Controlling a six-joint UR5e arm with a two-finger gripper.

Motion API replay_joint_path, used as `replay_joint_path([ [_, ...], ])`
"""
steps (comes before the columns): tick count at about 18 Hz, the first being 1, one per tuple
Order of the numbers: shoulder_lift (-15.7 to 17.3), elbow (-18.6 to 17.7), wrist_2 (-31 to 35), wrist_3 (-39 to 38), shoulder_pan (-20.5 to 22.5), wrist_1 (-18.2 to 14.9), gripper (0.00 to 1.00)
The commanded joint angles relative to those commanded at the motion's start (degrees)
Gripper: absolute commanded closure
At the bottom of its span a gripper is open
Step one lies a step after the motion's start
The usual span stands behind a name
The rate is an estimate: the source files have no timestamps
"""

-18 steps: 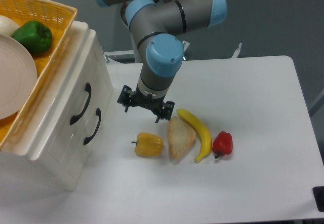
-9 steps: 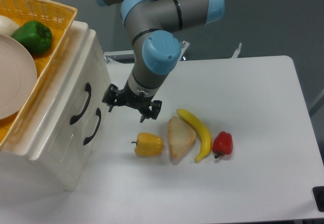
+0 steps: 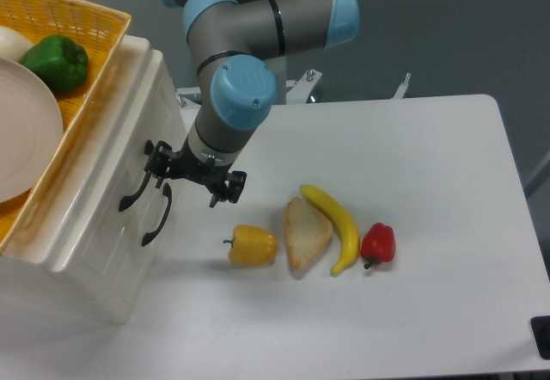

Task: Slide the top white drawer open
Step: 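Hook the gripper onto the upper drawer's black handle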

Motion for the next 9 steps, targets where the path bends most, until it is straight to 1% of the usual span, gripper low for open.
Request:
replay_joint_path([
  [9,0.1,0.2,-1.0,-0.1,-0.4,-0.9,0.00],
])
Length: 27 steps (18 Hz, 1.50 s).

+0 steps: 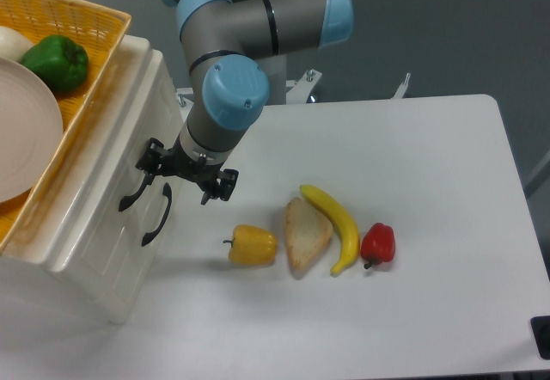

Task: Slide the top white drawer open
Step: 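Hook the gripper onto the upper drawer's black handle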

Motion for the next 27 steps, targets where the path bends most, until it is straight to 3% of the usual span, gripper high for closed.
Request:
replay_joint_path([
  [27,-0.1,0.1,-0.8,-1.4,-0.5,-2.9,0.00],
])
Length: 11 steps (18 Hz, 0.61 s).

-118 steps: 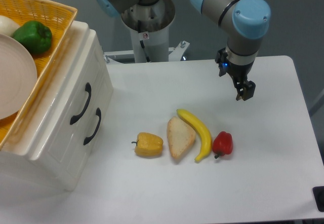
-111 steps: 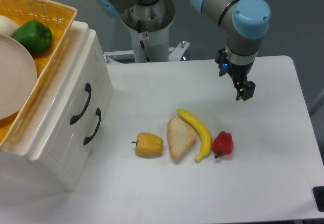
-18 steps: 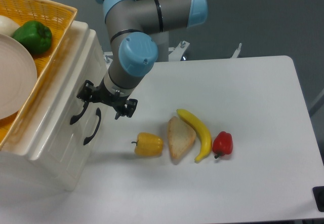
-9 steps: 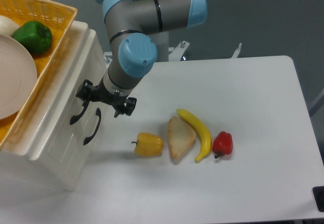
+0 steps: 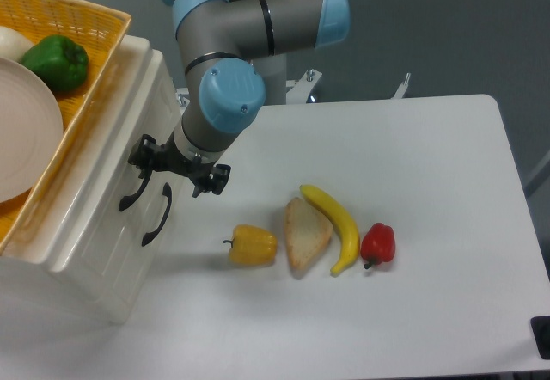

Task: Slide the top white drawer open
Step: 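Hook the gripper onto the upper drawer's black handle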

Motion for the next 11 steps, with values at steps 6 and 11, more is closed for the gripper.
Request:
replay_joint_path([
  [6,-0.4,0.2,0.1,0.2,-0.6,0.4,0.00],
  [11,-0.6,0.3,0.1,0.5,-0.7,0.8,0.00],
])
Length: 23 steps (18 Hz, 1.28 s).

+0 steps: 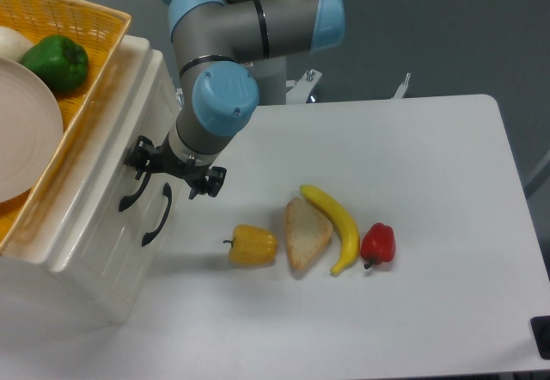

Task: Slide the top white drawer open
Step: 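Hook the gripper onto the upper drawer's black handle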

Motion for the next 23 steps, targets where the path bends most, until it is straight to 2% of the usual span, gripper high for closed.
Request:
replay_joint_path([
  [23,-0.8,0.5,2.5,0.4,-0.6,0.3,0.00],
])
